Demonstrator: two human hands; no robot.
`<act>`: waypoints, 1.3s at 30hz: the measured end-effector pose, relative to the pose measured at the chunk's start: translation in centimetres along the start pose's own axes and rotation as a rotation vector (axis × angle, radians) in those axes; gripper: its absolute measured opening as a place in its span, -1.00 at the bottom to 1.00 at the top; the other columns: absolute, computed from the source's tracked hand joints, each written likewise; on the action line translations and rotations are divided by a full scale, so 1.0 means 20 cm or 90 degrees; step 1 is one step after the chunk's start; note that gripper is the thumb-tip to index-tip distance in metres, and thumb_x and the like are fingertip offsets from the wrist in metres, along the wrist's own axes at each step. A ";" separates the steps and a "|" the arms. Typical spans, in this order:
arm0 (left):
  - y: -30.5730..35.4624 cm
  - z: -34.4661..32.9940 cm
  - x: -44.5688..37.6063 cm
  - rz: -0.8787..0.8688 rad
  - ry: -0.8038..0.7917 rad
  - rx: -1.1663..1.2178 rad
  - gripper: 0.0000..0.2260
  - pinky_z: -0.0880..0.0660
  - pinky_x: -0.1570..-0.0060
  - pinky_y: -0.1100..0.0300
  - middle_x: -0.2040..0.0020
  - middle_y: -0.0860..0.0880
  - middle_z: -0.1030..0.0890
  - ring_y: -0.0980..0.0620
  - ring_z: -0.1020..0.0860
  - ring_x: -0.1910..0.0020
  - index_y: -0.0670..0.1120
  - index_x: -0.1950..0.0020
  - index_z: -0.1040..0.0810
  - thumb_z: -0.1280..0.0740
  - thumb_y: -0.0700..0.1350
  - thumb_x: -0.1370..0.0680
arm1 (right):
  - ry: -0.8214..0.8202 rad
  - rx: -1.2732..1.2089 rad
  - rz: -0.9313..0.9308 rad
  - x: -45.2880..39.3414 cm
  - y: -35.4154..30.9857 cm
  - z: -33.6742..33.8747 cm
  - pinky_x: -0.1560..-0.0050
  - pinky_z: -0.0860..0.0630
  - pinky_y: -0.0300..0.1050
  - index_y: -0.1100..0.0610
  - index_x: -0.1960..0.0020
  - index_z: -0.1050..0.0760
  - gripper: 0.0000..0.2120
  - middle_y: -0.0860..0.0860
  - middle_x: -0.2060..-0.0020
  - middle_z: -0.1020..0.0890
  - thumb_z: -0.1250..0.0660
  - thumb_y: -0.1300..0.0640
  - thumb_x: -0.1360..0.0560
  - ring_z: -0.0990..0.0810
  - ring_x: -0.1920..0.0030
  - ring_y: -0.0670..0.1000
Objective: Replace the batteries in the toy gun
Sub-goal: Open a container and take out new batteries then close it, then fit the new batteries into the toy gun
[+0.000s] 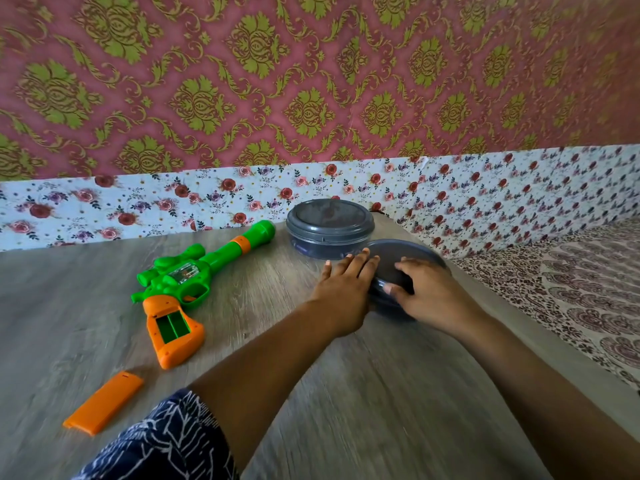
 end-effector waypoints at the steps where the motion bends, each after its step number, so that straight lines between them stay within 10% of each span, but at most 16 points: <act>1: 0.00 0.00 0.01 0.007 -0.002 0.004 -0.27 0.06 -0.47 -0.11 -0.56 -0.05 0.12 -0.10 0.05 -0.54 -0.05 -0.54 0.15 -0.26 0.01 -0.55 | -0.005 0.001 -0.001 0.00 0.00 0.00 -0.42 -0.21 -0.03 0.17 -0.41 -0.30 -0.45 0.10 -0.41 -0.36 -0.25 -0.07 -0.51 -0.31 -0.41 0.07; 9: -0.21 0.22 0.35 0.185 0.083 0.040 -0.30 -0.22 -0.42 -0.03 -0.51 -0.16 -0.11 -0.16 -0.17 -0.47 -0.14 -0.52 0.01 -0.20 0.17 -0.54 | 0.166 0.038 0.180 0.17 -0.22 0.06 -0.30 -0.30 0.17 0.14 -0.25 -0.44 -0.61 0.10 -0.13 -0.58 -0.35 0.07 -0.46 -0.51 -0.18 0.18; 16: -0.61 0.39 0.72 0.543 0.092 -0.101 -0.37 -0.39 -0.19 -0.03 -0.28 -0.28 -0.42 -0.28 -0.35 -0.29 -0.22 -0.30 -0.37 -0.26 0.25 -0.47 | -0.114 -0.086 0.278 0.15 -0.54 -0.11 -0.04 -0.48 -0.07 0.12 0.00 -0.60 -0.67 0.03 0.04 -0.60 -0.41 -0.10 -0.38 -0.56 0.01 0.01; 22: -0.85 0.27 0.77 0.543 -0.121 -0.024 0.04 -0.40 -0.24 0.05 -0.36 -0.11 -0.45 -0.13 -0.44 -0.30 0.04 -0.42 -0.30 0.11 0.65 -0.14 | -0.187 -0.076 0.260 0.14 -0.61 -0.19 0.10 -0.50 0.04 0.06 0.27 -0.54 -0.61 0.02 0.29 -0.56 -0.39 -0.28 -0.24 -0.51 0.16 0.00; 25: -0.88 0.26 0.76 0.548 -0.152 0.064 -0.31 -0.46 -0.05 0.15 -0.11 -0.15 -0.58 -0.12 -0.53 -0.13 -0.06 -0.23 -0.47 -0.10 0.45 -0.40 | -0.202 -0.098 0.247 0.15 -0.59 -0.20 0.03 -0.48 -0.02 0.09 0.09 -0.59 -0.59 0.05 0.16 -0.58 -0.47 -0.21 -0.26 -0.51 0.09 0.01; 29: -0.93 0.26 0.76 0.623 -0.055 0.223 -0.54 -0.53 0.03 0.10 0.32 -0.13 -0.52 -0.11 -0.60 0.18 -0.14 0.24 -0.45 -0.31 0.28 -0.42 | -0.154 -0.111 0.255 0.15 -0.57 -0.22 0.07 -0.44 -0.11 0.08 0.07 -0.59 -0.62 -0.02 0.13 -0.54 -0.49 -0.16 -0.26 -0.48 0.10 -0.05; 39: -1.07 0.16 0.84 0.626 0.293 0.535 -0.63 -0.24 0.33 0.18 0.40 -0.14 -0.42 -0.05 -0.40 0.37 -0.18 0.30 -0.51 -0.43 0.12 -0.41 | -0.014 -0.360 0.219 0.07 -0.71 -0.19 0.20 -0.52 -0.16 0.01 -0.13 -0.51 -0.56 -0.07 0.32 -0.61 -0.53 0.11 -0.29 -0.54 0.33 -0.14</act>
Point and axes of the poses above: each hand's wrist, its own x-axis away from the middle knuckle, its own z-axis out of the back of the hand, y = z × x, the point moved 3 cm from there along -x, towards the middle knuckle
